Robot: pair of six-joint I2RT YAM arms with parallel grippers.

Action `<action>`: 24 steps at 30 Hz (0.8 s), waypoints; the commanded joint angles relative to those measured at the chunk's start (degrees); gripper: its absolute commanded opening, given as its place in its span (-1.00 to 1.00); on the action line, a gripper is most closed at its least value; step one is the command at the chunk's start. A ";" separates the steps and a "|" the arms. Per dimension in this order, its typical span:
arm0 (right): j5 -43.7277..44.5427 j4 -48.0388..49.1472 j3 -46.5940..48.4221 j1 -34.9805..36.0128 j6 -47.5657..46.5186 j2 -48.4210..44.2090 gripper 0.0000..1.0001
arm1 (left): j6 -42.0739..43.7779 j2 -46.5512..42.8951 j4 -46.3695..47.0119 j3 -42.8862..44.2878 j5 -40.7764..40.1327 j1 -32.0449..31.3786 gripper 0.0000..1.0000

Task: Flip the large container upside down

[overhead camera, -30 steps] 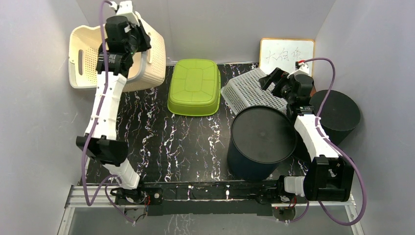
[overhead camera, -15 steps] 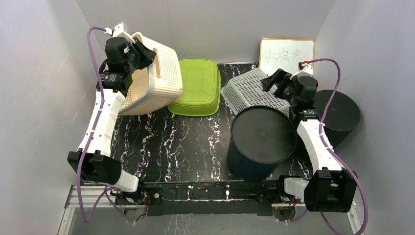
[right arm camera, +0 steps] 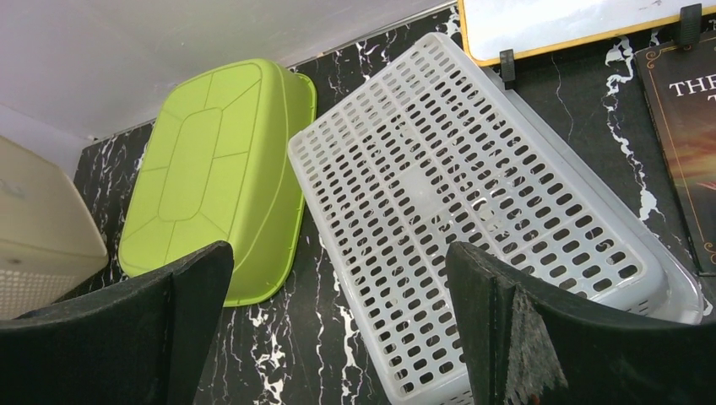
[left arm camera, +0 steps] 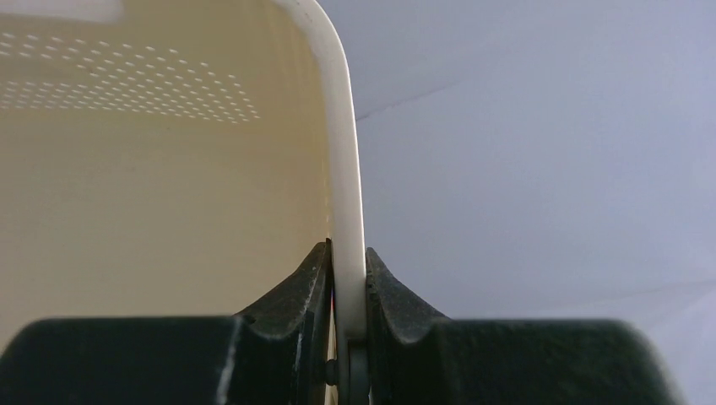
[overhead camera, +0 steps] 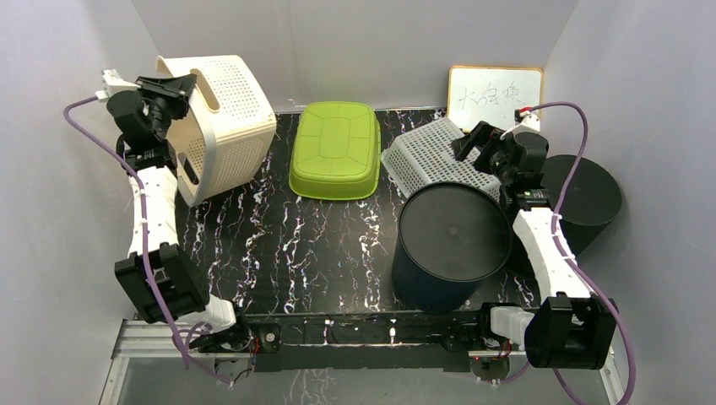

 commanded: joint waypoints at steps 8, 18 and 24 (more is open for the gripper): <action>-0.02 1.90 4.03 -0.29 -0.01 -0.56 0.96 | -26.82 6.45 31.93 -1.39 6.46 3.46 -1.00; 0.32 2.26 3.23 -0.35 -0.53 -0.04 0.96 | -40.75 15.39 60.93 -12.84 1.09 6.65 -1.00; 0.06 3.24 2.27 -0.35 -0.32 0.51 0.95 | -44.83 17.02 73.92 -23.96 -2.35 7.83 -1.00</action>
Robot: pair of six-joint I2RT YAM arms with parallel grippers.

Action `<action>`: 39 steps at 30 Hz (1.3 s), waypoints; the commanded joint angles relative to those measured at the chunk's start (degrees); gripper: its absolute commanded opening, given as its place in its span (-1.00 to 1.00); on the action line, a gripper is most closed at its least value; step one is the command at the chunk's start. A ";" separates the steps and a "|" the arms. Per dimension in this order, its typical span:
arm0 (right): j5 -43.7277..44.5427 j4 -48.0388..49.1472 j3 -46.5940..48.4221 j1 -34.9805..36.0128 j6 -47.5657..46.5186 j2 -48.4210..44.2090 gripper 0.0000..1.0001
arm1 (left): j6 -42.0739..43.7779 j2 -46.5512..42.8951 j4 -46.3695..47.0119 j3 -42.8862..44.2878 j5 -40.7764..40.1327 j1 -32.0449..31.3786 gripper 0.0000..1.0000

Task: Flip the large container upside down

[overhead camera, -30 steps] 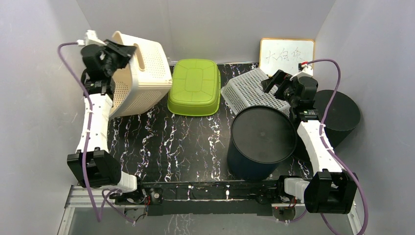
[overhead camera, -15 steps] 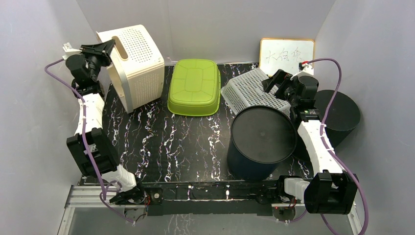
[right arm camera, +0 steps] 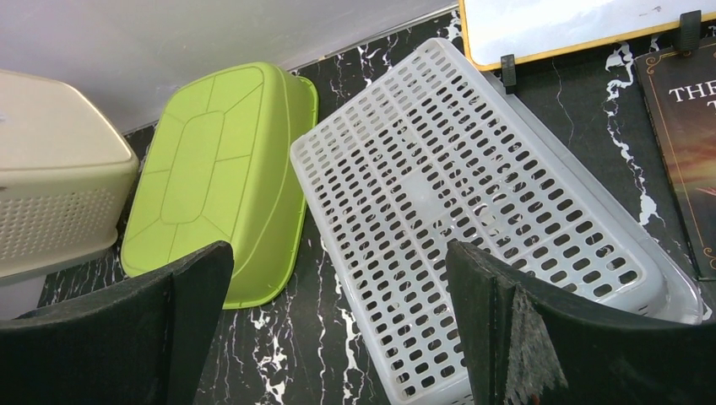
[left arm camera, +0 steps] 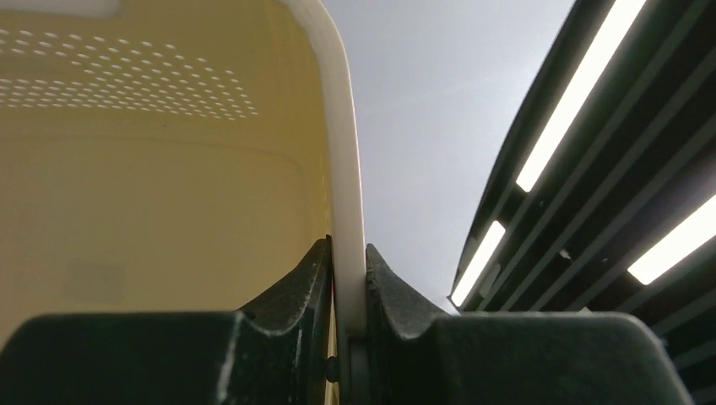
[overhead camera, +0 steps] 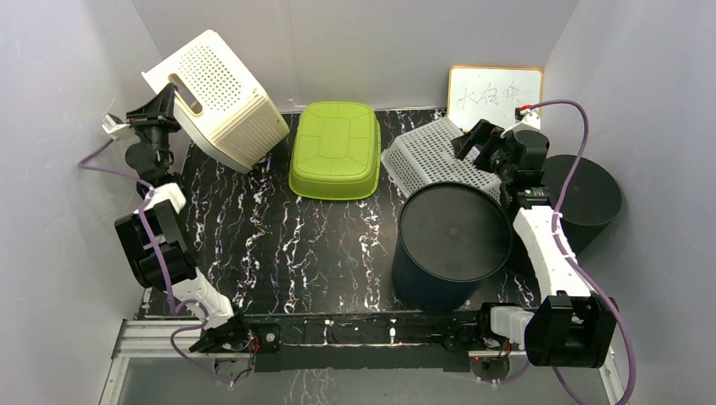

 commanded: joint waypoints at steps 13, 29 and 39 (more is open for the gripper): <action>-0.58 5.06 -1.00 -0.32 0.25 -0.10 0.96 | -3.78 2.07 21.06 -26.89 -3.65 2.96 -1.00; -0.80 5.85 -2.50 -0.28 0.29 -0.01 0.96 | 20.44 -7.87 -18.47 -30.98 -1.70 7.18 -0.23; -0.60 5.73 -2.67 -0.33 0.08 -0.27 0.96 | 25.81 -10.34 -29.89 -29.73 -2.61 8.38 -0.11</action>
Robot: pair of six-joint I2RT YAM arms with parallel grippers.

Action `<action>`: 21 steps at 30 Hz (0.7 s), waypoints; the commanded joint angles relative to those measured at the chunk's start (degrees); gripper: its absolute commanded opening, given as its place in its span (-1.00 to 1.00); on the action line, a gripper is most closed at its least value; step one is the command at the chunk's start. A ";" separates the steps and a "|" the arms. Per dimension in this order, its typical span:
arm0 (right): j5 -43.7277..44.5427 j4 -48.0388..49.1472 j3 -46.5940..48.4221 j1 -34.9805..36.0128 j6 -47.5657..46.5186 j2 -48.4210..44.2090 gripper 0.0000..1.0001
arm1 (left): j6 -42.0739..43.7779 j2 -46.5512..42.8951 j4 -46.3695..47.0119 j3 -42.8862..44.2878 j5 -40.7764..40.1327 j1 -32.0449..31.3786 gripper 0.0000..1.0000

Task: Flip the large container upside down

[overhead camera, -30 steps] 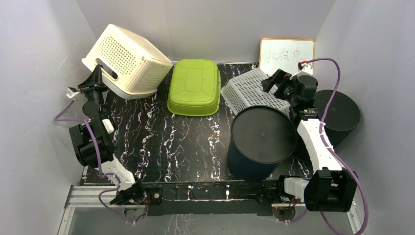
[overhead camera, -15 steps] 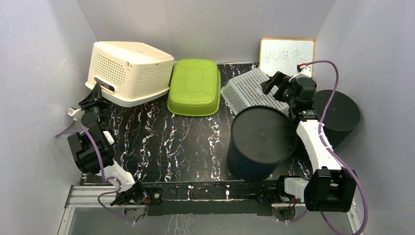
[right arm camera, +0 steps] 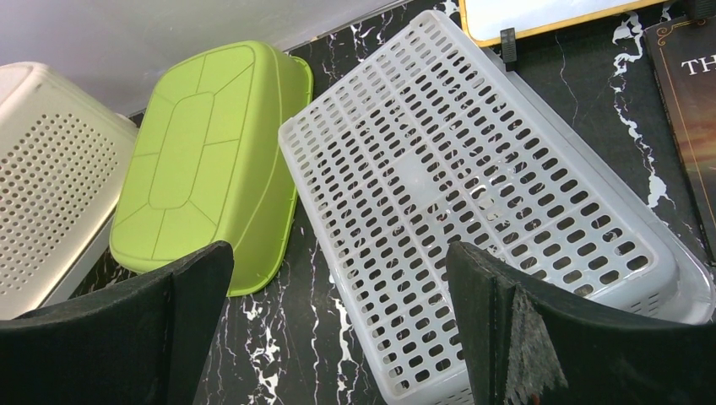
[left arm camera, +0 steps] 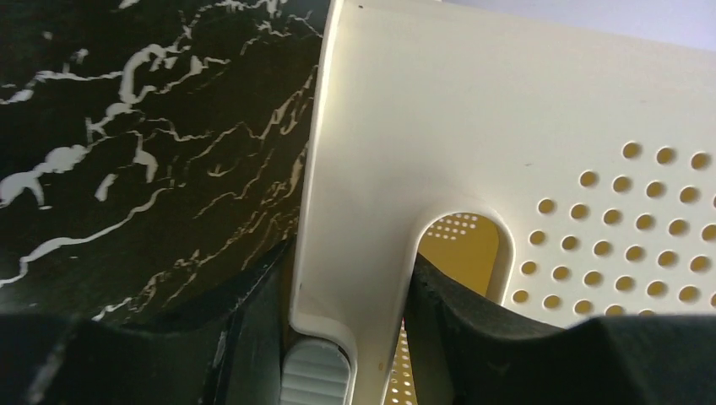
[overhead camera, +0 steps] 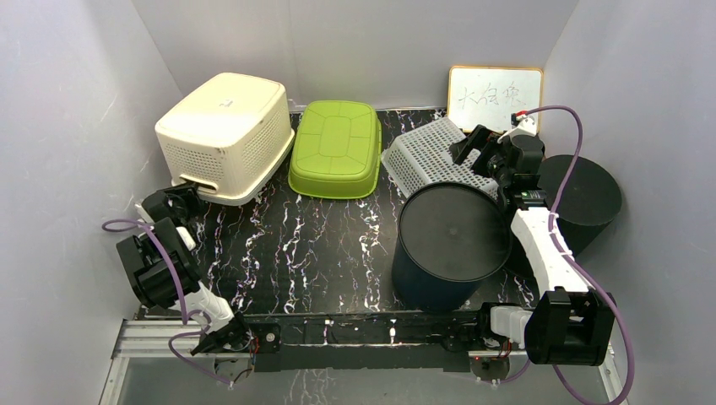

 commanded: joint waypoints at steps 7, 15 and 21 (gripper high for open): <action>-0.50 4.04 0.25 -0.32 0.00 -1.03 0.95 | 11.38 -6.23 -17.48 3.89 -0.17 1.81 0.10; -0.96 3.67 0.78 -0.27 0.02 -0.82 0.96 | 25.72 -8.97 -37.83 11.66 -5.10 1.90 0.43; -1.11 3.61 0.58 -0.32 0.17 -1.31 0.96 | 33.02 -10.14 -48.26 14.35 -9.59 1.97 0.59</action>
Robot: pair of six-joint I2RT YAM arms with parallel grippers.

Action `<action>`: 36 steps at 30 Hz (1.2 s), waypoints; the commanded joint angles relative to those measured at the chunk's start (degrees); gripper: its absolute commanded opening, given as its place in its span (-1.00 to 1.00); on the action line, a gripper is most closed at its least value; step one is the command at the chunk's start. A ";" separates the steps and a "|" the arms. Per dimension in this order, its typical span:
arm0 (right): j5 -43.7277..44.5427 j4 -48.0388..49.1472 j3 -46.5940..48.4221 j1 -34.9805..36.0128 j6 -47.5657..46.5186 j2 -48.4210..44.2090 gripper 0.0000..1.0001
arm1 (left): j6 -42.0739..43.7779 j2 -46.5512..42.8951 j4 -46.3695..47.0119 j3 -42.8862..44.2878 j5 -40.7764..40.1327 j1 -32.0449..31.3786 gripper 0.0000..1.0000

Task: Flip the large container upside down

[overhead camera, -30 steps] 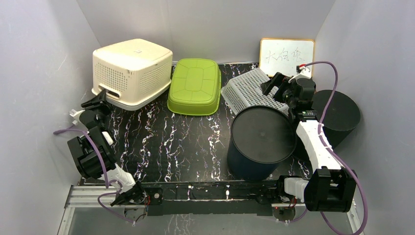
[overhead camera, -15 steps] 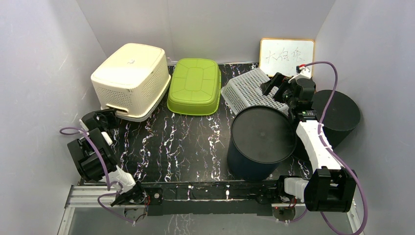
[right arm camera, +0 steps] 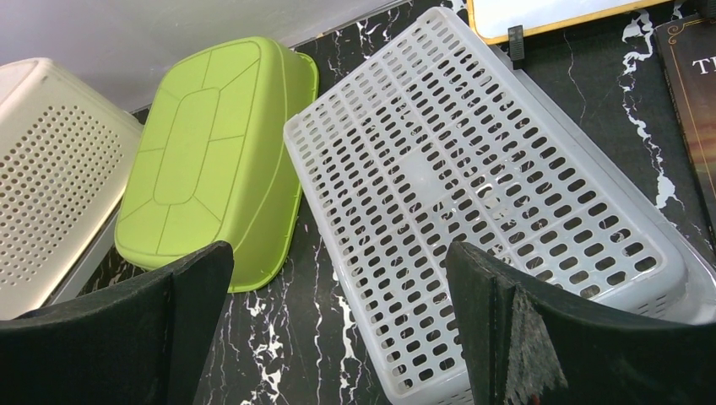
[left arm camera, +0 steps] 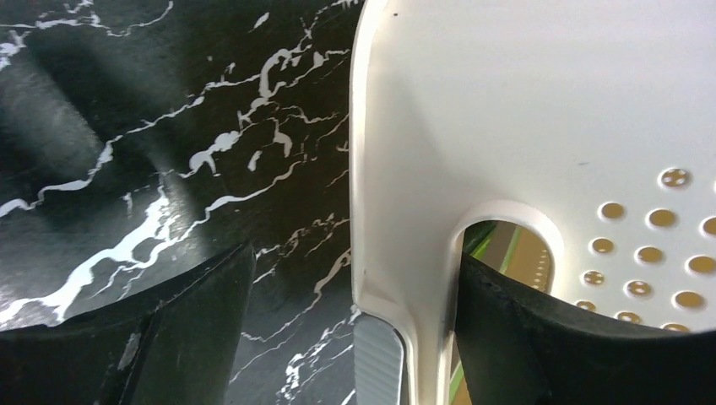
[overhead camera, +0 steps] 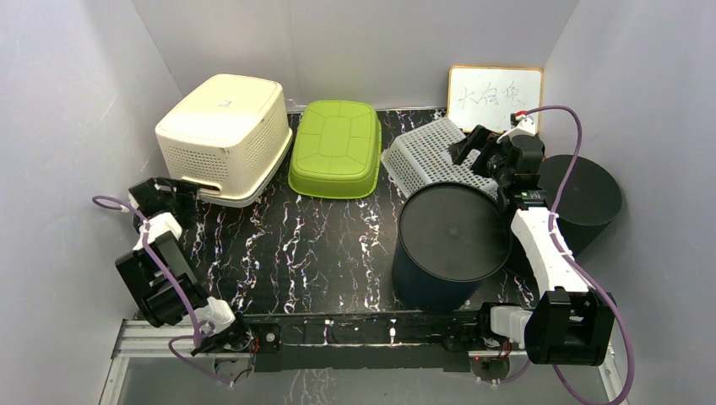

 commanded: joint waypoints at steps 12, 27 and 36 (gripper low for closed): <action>-0.15 3.13 -0.40 -0.28 -0.01 -2.70 0.96 | 8.89 -2.31 -12.82 0.90 -8.32 1.06 0.70; -0.86 4.14 -1.29 -0.26 0.70 -1.29 0.96 | 11.95 -5.54 -15.17 0.33 -12.13 1.59 0.97; 0.69 1.97 1.96 -0.27 0.53 0.49 0.96 | 18.85 -11.32 -19.64 10.01 -12.29 1.55 0.97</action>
